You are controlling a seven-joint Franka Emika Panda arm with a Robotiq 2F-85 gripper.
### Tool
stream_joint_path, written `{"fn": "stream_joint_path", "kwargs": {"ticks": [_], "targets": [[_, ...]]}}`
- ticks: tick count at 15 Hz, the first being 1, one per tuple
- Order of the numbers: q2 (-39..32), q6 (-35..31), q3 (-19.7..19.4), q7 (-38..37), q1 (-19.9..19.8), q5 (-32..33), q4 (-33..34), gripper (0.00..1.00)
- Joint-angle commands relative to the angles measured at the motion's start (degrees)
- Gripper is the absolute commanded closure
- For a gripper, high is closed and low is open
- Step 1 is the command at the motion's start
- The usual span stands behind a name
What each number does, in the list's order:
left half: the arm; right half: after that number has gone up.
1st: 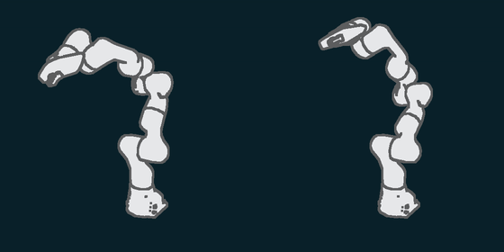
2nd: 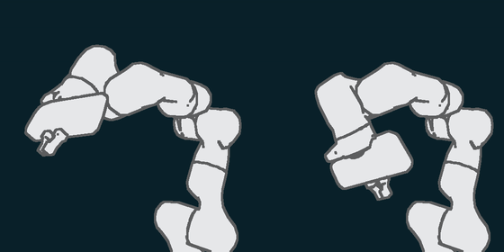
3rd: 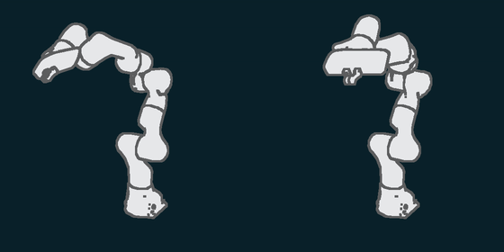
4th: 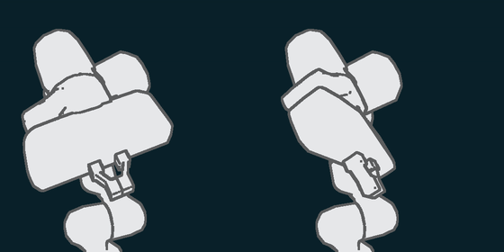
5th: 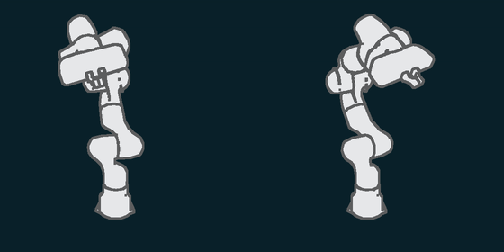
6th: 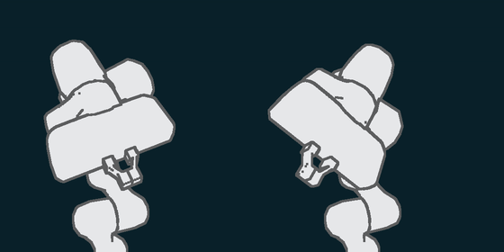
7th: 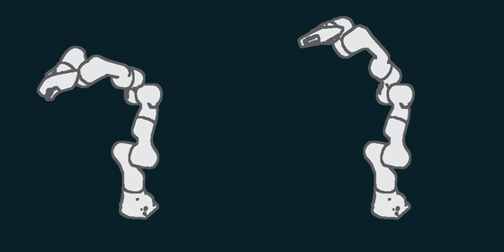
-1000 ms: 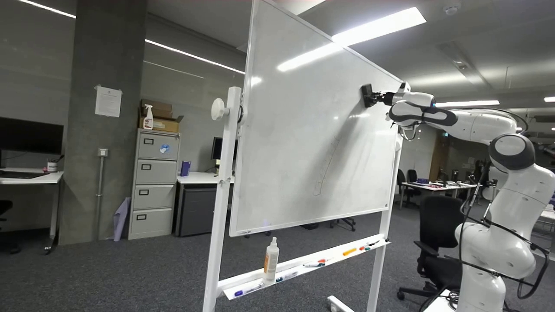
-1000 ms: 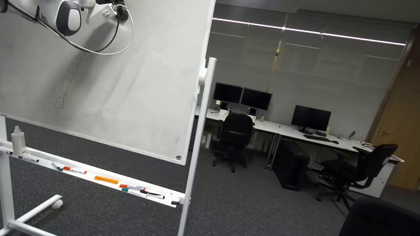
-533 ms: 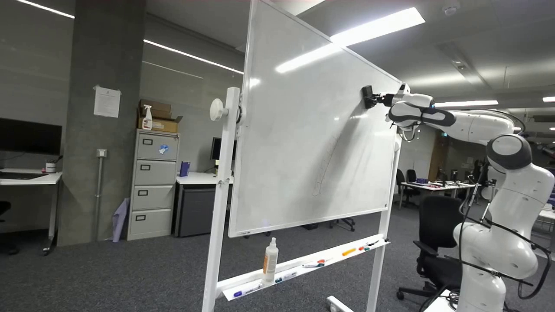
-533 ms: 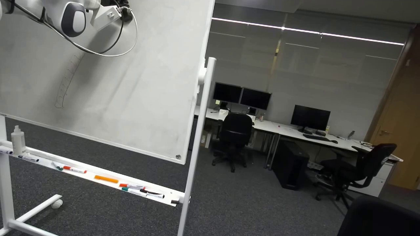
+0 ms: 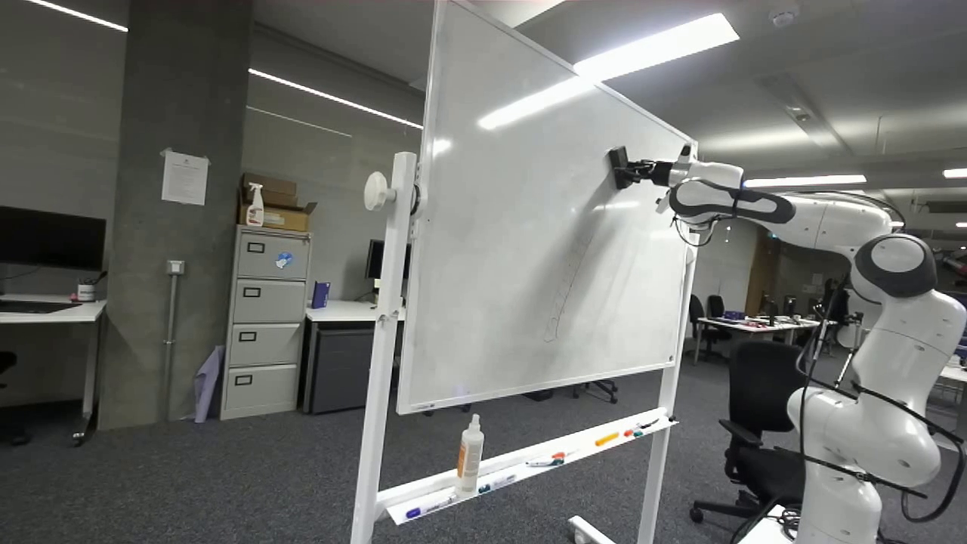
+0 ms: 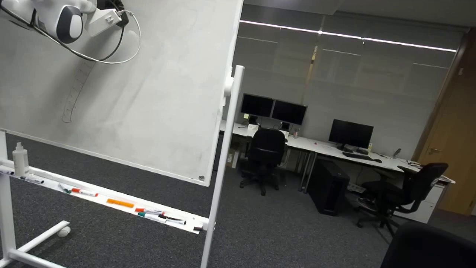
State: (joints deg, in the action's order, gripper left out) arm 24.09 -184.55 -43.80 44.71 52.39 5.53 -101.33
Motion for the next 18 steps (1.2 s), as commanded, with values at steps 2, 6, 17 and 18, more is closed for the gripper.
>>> {"fn": "stream_joint_path", "kwargs": {"ticks": [2,6,17,18], "targets": [[2.09,2.78,2.71,1.02,2.50,1.56,-8.43,0.70],[4.72,5.01,4.06,1.65,3.22,2.55,-11.33,0.70],[4.80,2.19,5.20,0.03,1.99,1.98,-10.08,0.45],[4.80,2.19,5.20,0.03,1.99,1.98,-10.08,0.45]]}}
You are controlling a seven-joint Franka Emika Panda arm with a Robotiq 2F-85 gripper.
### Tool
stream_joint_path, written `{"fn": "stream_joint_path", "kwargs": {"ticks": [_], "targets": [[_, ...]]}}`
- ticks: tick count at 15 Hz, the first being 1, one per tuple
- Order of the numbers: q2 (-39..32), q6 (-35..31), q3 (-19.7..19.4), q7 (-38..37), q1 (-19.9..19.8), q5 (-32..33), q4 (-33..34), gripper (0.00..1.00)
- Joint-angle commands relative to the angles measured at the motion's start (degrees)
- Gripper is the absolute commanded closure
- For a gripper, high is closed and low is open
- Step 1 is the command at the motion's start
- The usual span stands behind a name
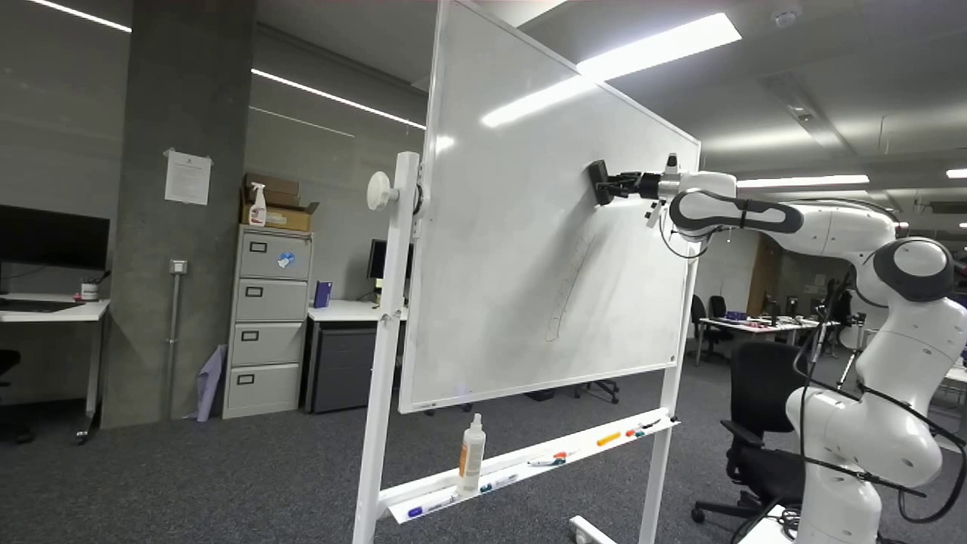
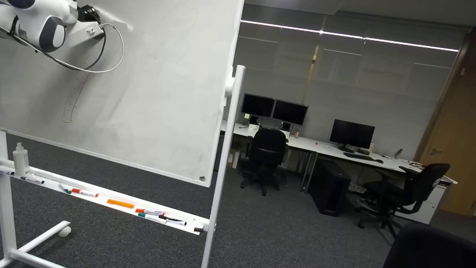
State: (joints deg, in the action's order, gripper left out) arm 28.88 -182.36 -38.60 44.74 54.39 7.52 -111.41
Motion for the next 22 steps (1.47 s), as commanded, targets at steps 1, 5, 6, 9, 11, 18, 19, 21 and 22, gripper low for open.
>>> {"fn": "stream_joint_path", "kwargs": {"ticks": [1,5,6,9,11,18,19,21,22], "targets": [[0.00,0.00,0.00,0.00,0.00,0.00,0.00,0.45],[0.24,-0.43,-0.17,0.18,0.06,0.12,-0.78,0.70],[0.84,-0.77,-0.18,0.34,0.08,0.26,-2.43,0.70],[2.05,-1.32,1.66,0.19,-2.42,1.13,-8.00,0.70],[3.51,-1.88,2.81,0.22,-3.39,1.45,-12.64,0.70],[2.64,-6.14,9.55,-0.67,-13.39,1.98,-24.10,0.70],[1.78,-6.81,11.91,-0.98,-17.41,2.07,-24.48,0.70],[1.51,-6.86,15.58,-1.03,-23.38,1.90,-24.73,0.70],[1.67,-6.41,16.94,-0.90,-25.75,1.82,-24.60,0.70]]}}
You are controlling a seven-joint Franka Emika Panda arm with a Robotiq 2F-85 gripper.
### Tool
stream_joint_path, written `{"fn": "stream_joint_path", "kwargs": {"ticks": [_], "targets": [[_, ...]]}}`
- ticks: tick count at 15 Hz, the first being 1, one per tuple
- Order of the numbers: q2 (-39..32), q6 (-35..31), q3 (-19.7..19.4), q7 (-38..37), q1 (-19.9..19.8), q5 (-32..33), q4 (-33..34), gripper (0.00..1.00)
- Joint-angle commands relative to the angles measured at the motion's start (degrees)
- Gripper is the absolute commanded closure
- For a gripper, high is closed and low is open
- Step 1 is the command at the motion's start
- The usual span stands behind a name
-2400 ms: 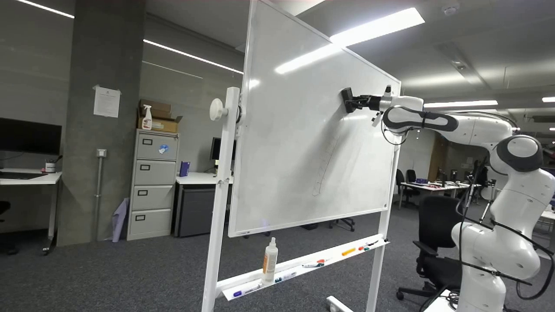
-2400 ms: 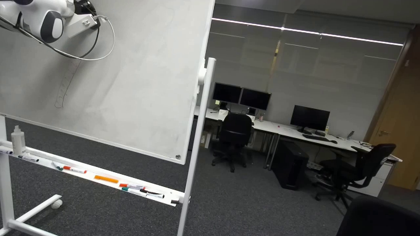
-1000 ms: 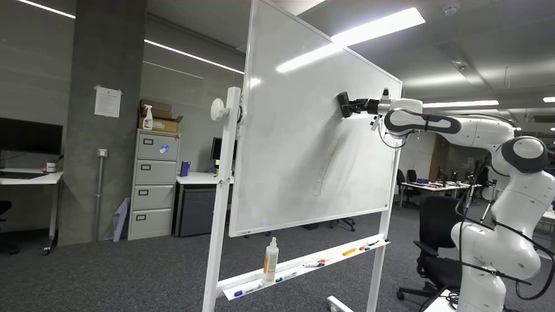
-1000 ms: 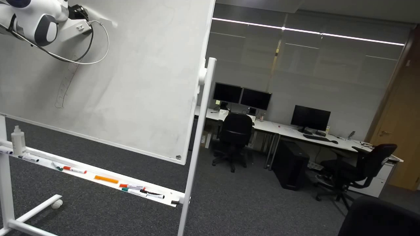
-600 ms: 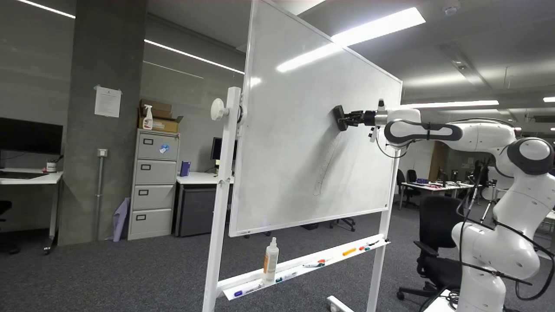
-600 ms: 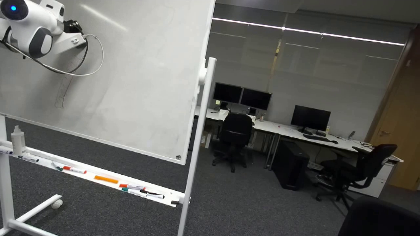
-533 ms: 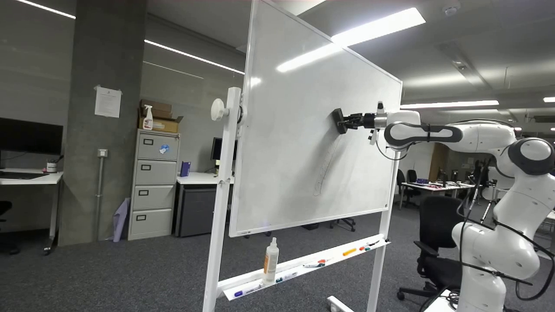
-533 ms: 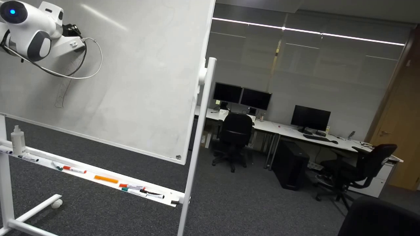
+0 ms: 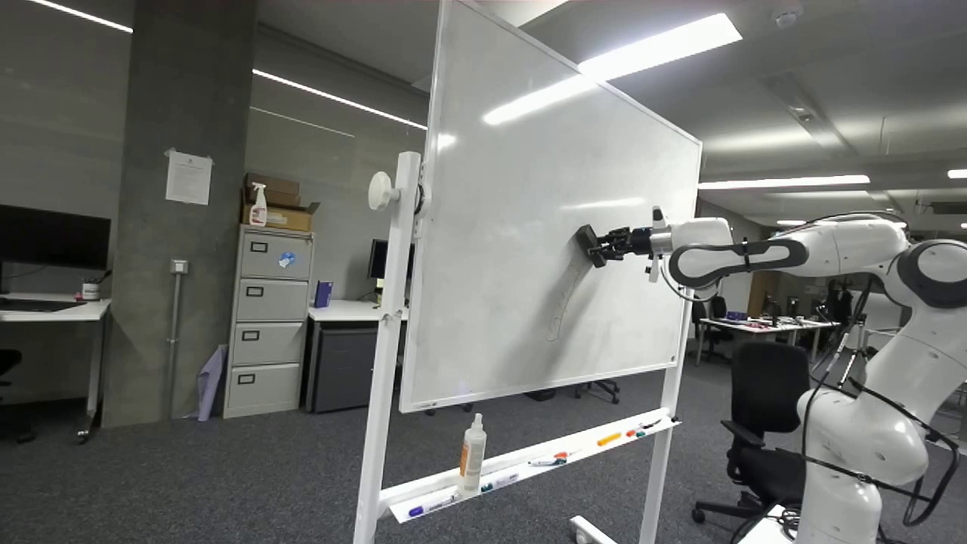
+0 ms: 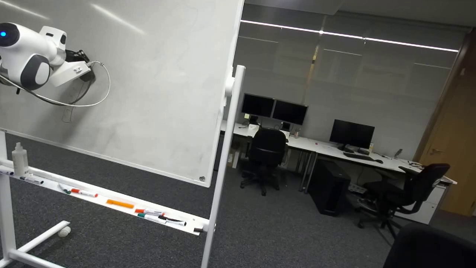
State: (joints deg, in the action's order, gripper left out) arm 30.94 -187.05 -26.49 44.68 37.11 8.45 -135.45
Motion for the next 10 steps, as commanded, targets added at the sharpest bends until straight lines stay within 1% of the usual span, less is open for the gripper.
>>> {"fn": "stream_joint_path", "kwargs": {"ticks": [1,4,7,10], "targets": [[-0.39,-1.61,6.19,-0.70,-11.08,0.87,-0.13,0.70],[-0.61,-1.92,9.37,-0.32,-17.31,0.76,1.42,0.70],[-1.36,-2.96,10.44,0.68,-19.96,1.03,3.45,0.70],[-2.58,-2.86,8.42,3.42,-15.91,2.40,6.37,0.70]]}}
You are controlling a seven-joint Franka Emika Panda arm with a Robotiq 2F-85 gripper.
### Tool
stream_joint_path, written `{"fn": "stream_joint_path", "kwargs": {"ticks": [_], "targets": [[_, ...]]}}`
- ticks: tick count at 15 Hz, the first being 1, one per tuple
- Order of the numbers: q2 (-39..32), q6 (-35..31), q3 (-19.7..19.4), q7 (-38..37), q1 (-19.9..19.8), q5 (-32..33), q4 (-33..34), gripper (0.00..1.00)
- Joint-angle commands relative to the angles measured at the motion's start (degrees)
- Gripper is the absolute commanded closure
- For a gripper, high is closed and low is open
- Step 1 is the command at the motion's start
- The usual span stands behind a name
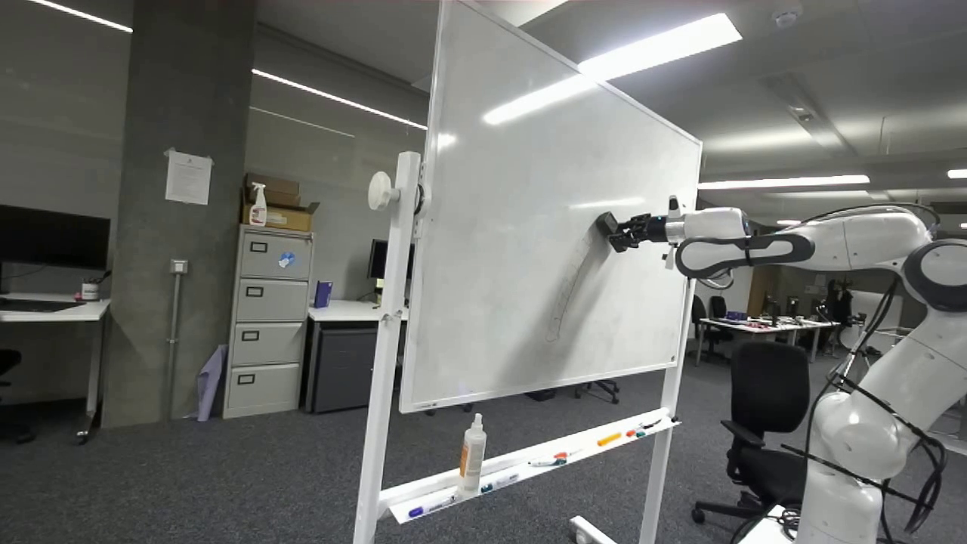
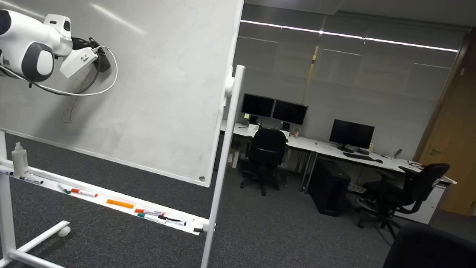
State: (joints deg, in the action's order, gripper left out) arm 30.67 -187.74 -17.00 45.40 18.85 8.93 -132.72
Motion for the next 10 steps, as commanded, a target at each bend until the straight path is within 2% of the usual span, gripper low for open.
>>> {"fn": "stream_joint_path", "kwargs": {"ticks": [1,6,10], "targets": [[-3.02,-2.01,-1.17,3.55,3.42,2.58,4.58,0.70],[-8.11,-1.09,-0.22,5.82,6.42,4.70,6.47,0.70],[-8.57,-1.93,0.87,5.88,5.70,5.47,4.26,0.70]]}}
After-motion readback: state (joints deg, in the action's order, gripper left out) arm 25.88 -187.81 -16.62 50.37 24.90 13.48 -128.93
